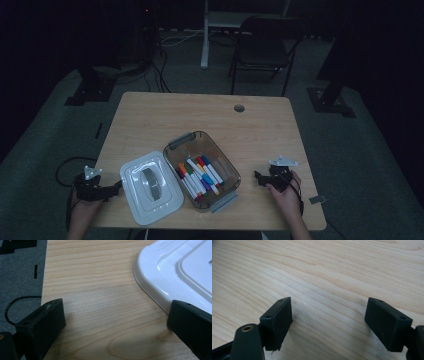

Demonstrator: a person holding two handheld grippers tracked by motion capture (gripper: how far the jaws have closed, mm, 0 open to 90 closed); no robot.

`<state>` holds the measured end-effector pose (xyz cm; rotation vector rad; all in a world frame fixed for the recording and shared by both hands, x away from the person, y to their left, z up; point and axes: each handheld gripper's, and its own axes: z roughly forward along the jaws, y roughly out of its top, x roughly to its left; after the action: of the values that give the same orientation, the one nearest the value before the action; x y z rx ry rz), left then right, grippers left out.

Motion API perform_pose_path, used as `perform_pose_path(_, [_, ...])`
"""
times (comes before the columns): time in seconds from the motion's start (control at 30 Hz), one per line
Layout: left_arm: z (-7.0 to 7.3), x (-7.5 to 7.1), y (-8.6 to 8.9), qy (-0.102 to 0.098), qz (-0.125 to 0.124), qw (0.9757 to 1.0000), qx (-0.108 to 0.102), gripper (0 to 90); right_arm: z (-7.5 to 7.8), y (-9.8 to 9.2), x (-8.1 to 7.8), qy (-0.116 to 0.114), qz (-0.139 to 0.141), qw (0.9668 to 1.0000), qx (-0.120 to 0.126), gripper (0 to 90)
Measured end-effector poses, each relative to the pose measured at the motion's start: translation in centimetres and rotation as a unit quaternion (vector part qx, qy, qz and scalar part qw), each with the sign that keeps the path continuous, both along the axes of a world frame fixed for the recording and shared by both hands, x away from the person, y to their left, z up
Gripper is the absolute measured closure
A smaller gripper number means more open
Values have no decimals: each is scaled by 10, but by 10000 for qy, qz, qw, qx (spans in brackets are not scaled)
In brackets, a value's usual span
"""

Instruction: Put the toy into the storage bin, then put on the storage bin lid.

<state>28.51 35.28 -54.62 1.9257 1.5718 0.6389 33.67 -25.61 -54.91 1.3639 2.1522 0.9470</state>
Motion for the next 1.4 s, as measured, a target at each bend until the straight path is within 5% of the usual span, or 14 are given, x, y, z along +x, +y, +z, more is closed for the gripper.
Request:
perform_pose_path(0.07, [0, 0, 0, -1, 0, 10000, 1, 22, 0, 0, 0, 3, 1, 10000, 3, 216])
perform_pose_path(0.1, [0, 0, 0, -1, 2, 10000, -1, 22, 0, 0, 0, 36, -114, 9999, -25, 135])
perform_pose_path(0.3, [0, -1, -2, 16, 128, 9999, 1, 22, -1, -1, -2, 66, -462, 9989, -42, 131])
perform_pose_path(0.67, [2, -3, -6, 96, 286, 9995, 14, 22, -1, 0, -2, 74, -403, 9992, -36, 122])
perform_pose_path(0.77, [5, -3, -8, 230, 250, 9994, -8, 22, -1, 0, -1, 78, -407, 9991, -32, 122])
perform_pose_path(0.97, [22, -6, -13, 120, 307, 9994, -110, 22, -1, 0, 0, 80, -408, 9991, -33, 122])
perform_pose_path(1.4, [44, -24, -61, -60, -459, 9984, -325, 26, -1, 0, 0, 76, -400, 9992, -37, 122])
